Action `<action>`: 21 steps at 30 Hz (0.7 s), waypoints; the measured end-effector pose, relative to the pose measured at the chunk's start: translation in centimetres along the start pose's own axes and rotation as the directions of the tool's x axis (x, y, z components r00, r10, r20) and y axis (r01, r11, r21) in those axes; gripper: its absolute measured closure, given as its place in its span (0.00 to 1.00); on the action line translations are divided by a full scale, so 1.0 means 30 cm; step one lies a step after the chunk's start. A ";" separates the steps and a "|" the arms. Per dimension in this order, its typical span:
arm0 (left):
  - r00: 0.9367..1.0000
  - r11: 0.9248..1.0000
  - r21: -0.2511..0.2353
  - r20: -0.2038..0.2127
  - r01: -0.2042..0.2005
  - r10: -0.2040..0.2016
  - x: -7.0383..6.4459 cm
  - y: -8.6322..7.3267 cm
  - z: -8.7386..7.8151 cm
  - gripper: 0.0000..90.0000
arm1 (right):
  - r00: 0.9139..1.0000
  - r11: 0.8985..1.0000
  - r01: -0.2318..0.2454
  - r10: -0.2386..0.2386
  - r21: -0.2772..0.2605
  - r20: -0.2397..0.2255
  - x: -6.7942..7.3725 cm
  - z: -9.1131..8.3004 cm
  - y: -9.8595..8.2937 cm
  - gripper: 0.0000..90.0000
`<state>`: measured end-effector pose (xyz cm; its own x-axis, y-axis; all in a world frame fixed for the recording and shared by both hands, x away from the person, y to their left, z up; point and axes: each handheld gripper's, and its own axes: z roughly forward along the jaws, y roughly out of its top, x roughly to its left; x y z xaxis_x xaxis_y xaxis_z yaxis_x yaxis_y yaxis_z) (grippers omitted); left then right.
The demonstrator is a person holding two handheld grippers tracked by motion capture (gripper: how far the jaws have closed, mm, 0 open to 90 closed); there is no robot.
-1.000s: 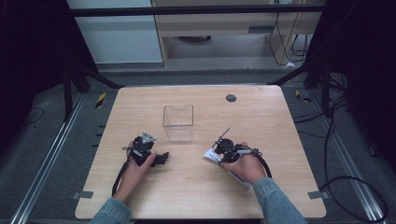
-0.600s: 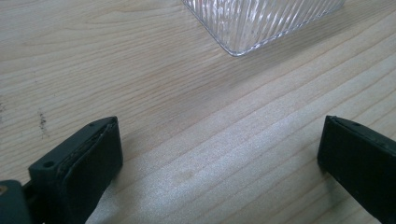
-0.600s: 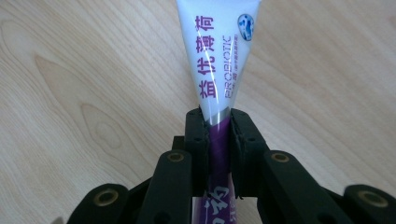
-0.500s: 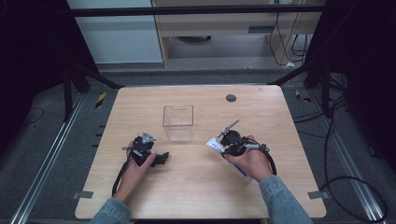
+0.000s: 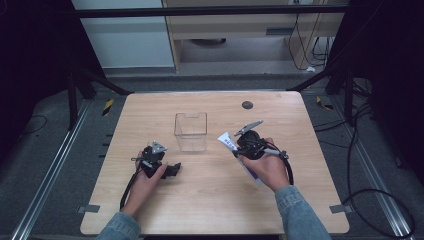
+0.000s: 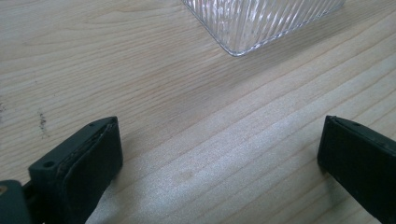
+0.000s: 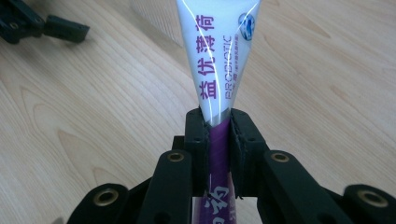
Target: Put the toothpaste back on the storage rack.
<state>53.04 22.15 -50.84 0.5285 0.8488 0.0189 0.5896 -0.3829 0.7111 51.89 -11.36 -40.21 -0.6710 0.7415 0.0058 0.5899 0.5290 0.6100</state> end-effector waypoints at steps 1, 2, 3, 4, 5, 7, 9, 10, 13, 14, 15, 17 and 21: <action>1.000 1.000 -0.002 0.000 0.003 -0.003 -0.001 0.000 0.001 0.00 | 1.000 1.000 0.004 -0.004 -0.011 0.000 0.003 -0.002 0.011 0.88; 1.000 1.000 -0.002 0.000 0.003 -0.003 -0.001 0.000 0.001 0.00 | 1.000 1.000 0.004 -0.004 -0.011 0.000 0.003 -0.002 0.011 0.88; 1.000 1.000 -0.002 0.000 0.002 -0.002 -0.001 0.000 0.001 0.00 | 1.000 1.000 0.002 -0.002 -0.014 -0.002 0.005 -0.002 0.016 0.88; 1.000 1.000 -0.002 0.000 0.002 -0.002 -0.001 0.000 0.001 0.00 | 1.000 1.000 0.000 0.000 -0.021 -0.003 0.008 -0.004 0.024 0.88; 1.000 1.000 -0.002 0.000 0.002 -0.002 0.000 0.000 0.001 0.00 | 1.000 0.999 0.003 -0.003 -0.032 -0.004 0.008 -0.005 0.029 0.88; 1.000 1.000 -0.002 0.000 0.002 -0.002 0.000 0.000 0.000 0.00 | 1.000 0.999 -0.003 0.003 -0.039 -0.007 0.012 -0.007 0.037 0.88; 1.000 1.000 -0.003 0.000 0.002 -0.002 -0.001 0.000 0.001 0.00 | 1.000 0.998 -0.008 0.008 -0.062 -0.009 0.014 -0.011 0.049 0.88; 1.000 1.000 -0.002 0.000 0.002 -0.002 0.000 0.000 0.000 0.00 | 1.000 0.998 -0.008 0.008 -0.062 -0.009 0.014 -0.011 0.049 0.88; 1.000 1.000 -0.002 0.000 0.002 -0.002 0.000 0.000 0.001 0.00 | 1.000 0.996 -0.022 0.021 -0.086 -0.014 0.016 -0.021 0.060 0.88; 1.000 1.000 -0.003 0.000 0.002 -0.002 0.000 0.000 0.001 0.00 | 1.000 0.995 -0.027 0.026 -0.096 -0.013 0.017 -0.025 0.065 0.88; 1.000 1.000 -0.003 0.000 0.002 -0.002 0.000 0.000 0.001 0.00 | 0.999 0.993 -0.031 0.030 -0.110 -0.013 0.019 -0.029 0.072 0.88; 1.000 1.000 -0.002 0.000 0.002 -0.002 0.000 0.000 0.001 0.00 | 0.999 0.991 -0.036 0.034 -0.128 -0.013 0.024 -0.033 0.081 0.88; 1.000 1.000 -0.002 0.000 0.002 -0.002 0.000 0.000 0.001 0.00 | 0.999 0.983 -0.050 0.048 -0.179 -0.018 0.043 -0.034 0.101 0.88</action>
<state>53.04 22.13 -50.86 0.5274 0.8494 0.0175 0.5892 -0.3805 0.7127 52.35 -9.21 -37.55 -0.6496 0.7587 0.0490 0.5332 0.4087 0.7407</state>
